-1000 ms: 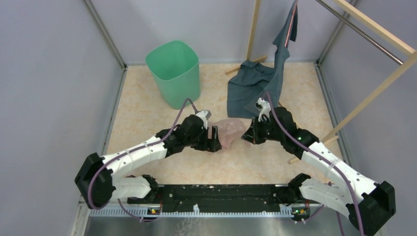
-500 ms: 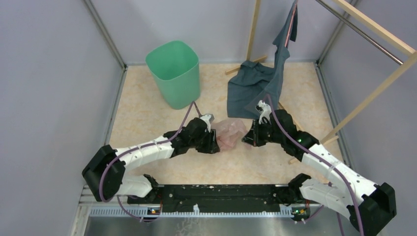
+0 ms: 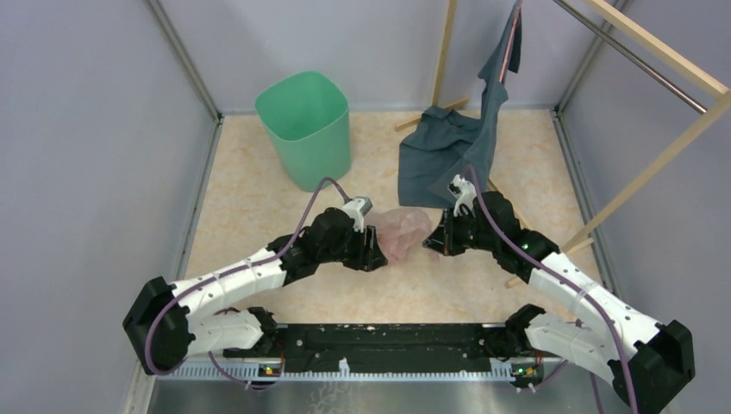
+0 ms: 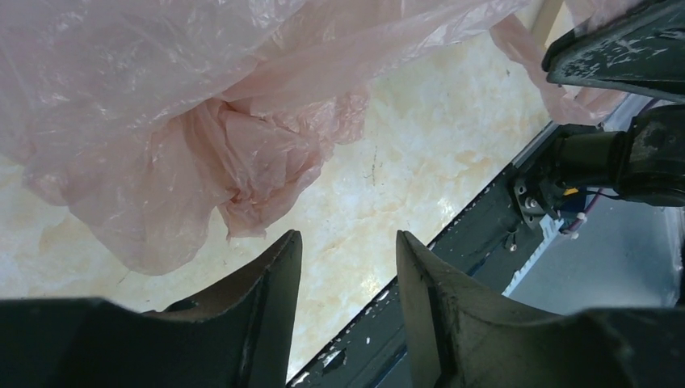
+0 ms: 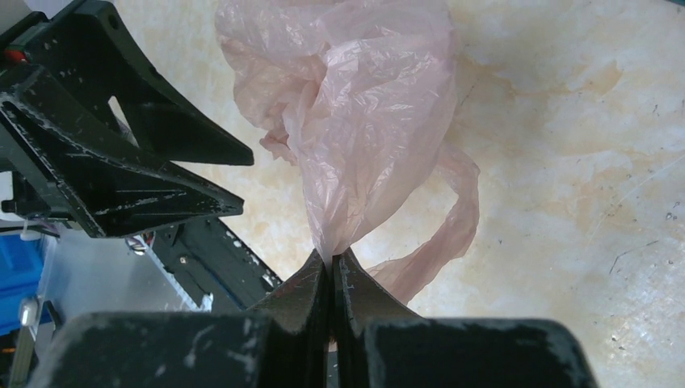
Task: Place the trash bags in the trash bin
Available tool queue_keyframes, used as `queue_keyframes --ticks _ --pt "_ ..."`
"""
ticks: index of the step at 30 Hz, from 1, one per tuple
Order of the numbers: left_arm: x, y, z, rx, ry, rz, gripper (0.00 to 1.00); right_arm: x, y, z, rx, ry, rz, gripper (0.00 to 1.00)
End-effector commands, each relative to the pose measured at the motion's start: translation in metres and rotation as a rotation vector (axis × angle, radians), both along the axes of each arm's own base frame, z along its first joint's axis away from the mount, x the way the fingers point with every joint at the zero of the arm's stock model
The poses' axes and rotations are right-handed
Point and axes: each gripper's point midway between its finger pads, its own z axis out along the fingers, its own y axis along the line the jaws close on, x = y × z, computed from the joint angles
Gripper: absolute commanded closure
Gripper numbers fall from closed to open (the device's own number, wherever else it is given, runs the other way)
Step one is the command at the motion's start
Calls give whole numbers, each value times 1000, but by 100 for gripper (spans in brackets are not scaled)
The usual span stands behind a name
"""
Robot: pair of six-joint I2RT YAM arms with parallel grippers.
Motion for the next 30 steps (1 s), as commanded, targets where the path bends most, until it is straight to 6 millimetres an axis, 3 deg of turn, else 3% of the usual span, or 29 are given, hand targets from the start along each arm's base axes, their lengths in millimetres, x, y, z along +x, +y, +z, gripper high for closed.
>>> queue_keyframes --ticks 1,6,10,16,21,23,28,30 --pt "9 -1 -5 15 -33 19 43 3 5 9 32 -29 9 100" --pt "20 8 -30 104 -40 69 37 2 4 9 30 -29 7 100" --pt "21 4 -46 128 -11 65 36 2 4 8 30 -28 7 100" --pt "32 -1 -58 160 -29 71 36 1 4 7 31 -26 11 100" --pt "47 4 -57 210 -73 118 52 1 3 4 26 -22 10 100" --pt "51 6 -52 219 -97 130 63 0 2 2 21 -21 8 100" --pt "45 19 -50 245 -91 142 98 3 -6 -3 -16 -31 -24 100" --pt "37 32 -53 255 -76 168 100 6 -13 -6 -51 -40 -54 100"
